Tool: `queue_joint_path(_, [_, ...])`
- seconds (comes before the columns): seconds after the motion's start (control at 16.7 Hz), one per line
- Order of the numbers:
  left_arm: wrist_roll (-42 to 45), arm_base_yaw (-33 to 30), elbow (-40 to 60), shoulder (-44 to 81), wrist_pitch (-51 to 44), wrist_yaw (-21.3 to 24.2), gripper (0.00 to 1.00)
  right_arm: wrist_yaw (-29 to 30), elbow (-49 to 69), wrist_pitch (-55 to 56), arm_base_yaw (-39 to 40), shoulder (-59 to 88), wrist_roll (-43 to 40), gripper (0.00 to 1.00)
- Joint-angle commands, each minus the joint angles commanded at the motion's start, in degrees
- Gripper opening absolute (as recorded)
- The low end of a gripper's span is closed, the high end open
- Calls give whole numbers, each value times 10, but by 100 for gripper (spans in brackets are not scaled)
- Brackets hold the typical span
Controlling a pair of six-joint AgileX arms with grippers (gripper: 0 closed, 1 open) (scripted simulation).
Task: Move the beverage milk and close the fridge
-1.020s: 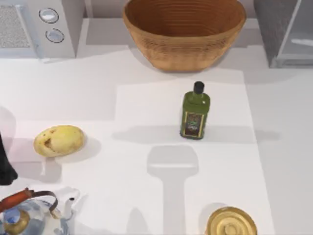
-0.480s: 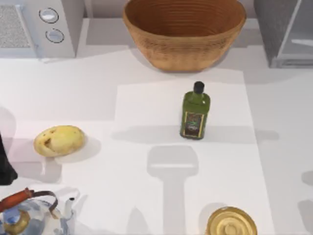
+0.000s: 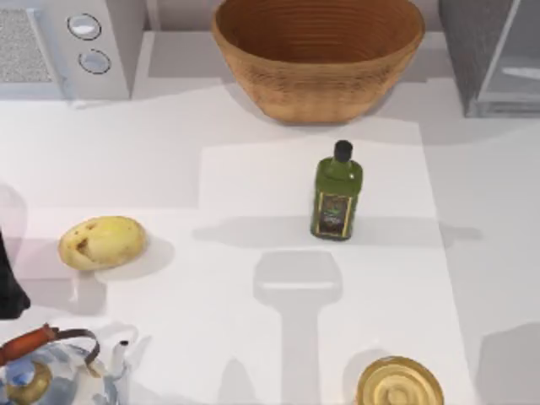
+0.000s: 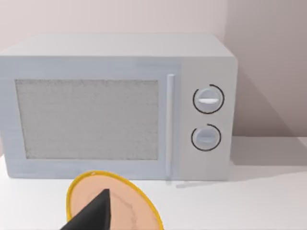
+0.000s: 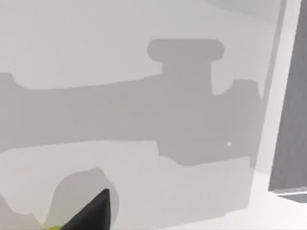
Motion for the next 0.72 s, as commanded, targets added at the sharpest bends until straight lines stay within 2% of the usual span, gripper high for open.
queue_joint_path(0.36, [0,0,0,0,0,0,100,-107,50,4,-216,271,-235,100])
queue_joint_path(0.54, [0,0,0,0,0,0,100,-146,63,2,-296,364,-305,100])
queue_joint_path(0.72, [0,0,0,0,0,0,100,-165,69,0,-335,404,-336,100])
